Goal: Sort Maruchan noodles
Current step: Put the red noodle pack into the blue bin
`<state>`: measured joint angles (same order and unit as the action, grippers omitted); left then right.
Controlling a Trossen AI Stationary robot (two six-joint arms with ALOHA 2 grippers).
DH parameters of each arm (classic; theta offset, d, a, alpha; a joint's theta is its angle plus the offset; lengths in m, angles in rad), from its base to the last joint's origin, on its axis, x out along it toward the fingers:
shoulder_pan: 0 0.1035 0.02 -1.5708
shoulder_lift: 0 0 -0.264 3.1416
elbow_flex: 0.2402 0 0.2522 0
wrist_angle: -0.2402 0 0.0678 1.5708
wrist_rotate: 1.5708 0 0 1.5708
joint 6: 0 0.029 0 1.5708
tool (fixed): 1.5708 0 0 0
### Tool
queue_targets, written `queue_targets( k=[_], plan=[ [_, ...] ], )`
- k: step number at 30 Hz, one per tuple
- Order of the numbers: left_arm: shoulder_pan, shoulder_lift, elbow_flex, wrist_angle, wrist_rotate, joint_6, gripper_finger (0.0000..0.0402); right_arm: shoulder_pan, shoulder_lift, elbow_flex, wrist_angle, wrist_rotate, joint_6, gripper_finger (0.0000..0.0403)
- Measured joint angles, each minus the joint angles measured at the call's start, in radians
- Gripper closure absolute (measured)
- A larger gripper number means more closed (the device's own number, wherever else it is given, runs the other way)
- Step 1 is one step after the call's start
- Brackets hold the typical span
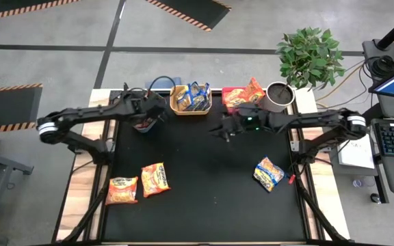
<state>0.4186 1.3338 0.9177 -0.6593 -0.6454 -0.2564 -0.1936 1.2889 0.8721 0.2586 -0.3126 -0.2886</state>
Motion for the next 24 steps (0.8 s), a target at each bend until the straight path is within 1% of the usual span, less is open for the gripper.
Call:
queue_targets(
  k=[3,8,13,19,24],
  plan=[
    [0.064,0.045,0.0,0.001,-0.029,-0.026,0.0307,-0.002,-0.057,-0.019,0.018,-0.001,0.007,0.0369],
    [0.131,0.084,0.0,-0.011,-0.044,-0.041,0.0338,-0.003,-0.09,-0.045,0.001,-0.001,0.026,0.0369],
    [0.138,0.1,0.0,-0.09,-0.045,-0.077,0.0355,-0.003,-0.085,-0.049,0.006,-0.001,0.025,0.0369],
    [0.123,0.103,-0.001,-0.258,-0.045,-0.204,0.0359,-0.006,-0.084,-0.051,0.001,0.0,0.026,0.0369],
    [0.123,0.115,-0.011,-0.259,-0.045,-0.232,0.0359,-0.006,-0.083,-0.052,0.002,0.0,0.026,0.0369]
  ],
)
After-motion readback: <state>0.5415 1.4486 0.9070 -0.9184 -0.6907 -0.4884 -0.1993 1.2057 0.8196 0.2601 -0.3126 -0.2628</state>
